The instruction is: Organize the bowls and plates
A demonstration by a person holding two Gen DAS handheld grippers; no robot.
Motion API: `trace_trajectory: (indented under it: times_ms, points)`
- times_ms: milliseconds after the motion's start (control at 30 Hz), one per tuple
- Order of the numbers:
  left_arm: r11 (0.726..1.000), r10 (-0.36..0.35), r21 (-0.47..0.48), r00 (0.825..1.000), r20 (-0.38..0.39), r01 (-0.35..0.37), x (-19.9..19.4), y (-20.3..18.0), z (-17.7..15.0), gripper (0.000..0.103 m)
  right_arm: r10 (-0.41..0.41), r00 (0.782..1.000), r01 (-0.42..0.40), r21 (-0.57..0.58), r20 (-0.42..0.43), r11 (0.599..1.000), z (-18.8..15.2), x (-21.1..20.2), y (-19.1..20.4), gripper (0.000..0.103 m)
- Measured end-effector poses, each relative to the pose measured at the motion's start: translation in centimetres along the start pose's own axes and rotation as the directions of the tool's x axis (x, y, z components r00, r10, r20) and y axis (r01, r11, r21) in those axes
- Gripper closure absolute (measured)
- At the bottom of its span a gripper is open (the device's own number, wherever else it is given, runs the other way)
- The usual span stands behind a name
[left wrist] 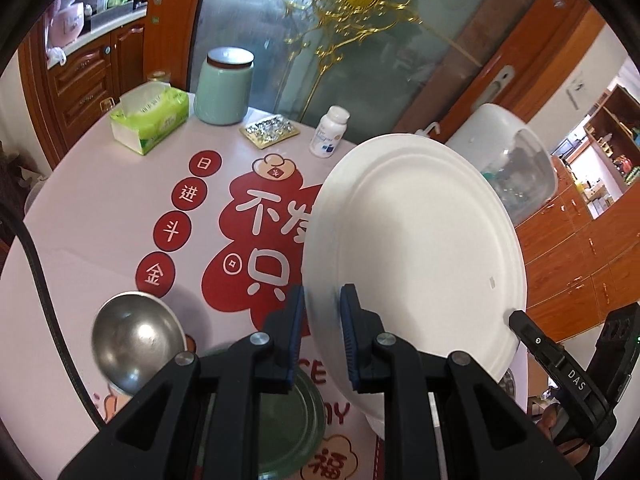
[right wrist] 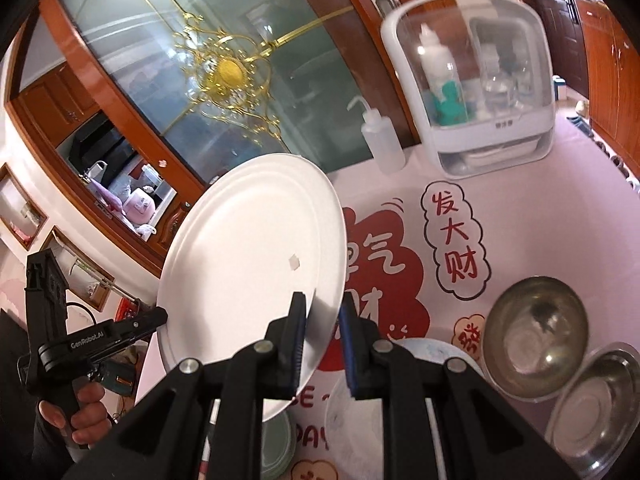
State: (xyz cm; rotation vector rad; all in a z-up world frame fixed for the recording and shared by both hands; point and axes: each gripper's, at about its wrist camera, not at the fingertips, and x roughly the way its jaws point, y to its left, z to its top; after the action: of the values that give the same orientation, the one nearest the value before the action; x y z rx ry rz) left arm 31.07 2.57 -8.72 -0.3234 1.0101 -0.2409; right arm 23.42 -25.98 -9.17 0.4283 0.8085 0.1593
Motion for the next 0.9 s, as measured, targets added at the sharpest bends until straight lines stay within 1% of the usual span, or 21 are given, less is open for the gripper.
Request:
trace_trajectory:
  times_ms: [300, 467, 900]
  points:
    - [1.0, 0.005, 0.028, 1.0, 0.03, -0.006, -4.7, -0.4, -3.6, 0.087, 0.01, 1.0, -0.01, -0.013, 0.015, 1.0, -2.8, -4.4, 1.1, 0.087]
    - [0.999, 0.006, 0.031, 0.999, 0.032, -0.008, -6.6, -0.4, -5.7, 0.087, 0.015, 1.0, -0.015, -0.016, 0.011, 1.0, -4.7, -6.4, 1.5, 0.087]
    - [0.999, 0.028, 0.02, 0.999, -0.029, -0.028, -8.7, 0.9, -12.7, 0.086, -0.003, 0.999, 0.002, -0.031, -0.034, 1.0, -10.9, -10.0, 1.8, 0.087]
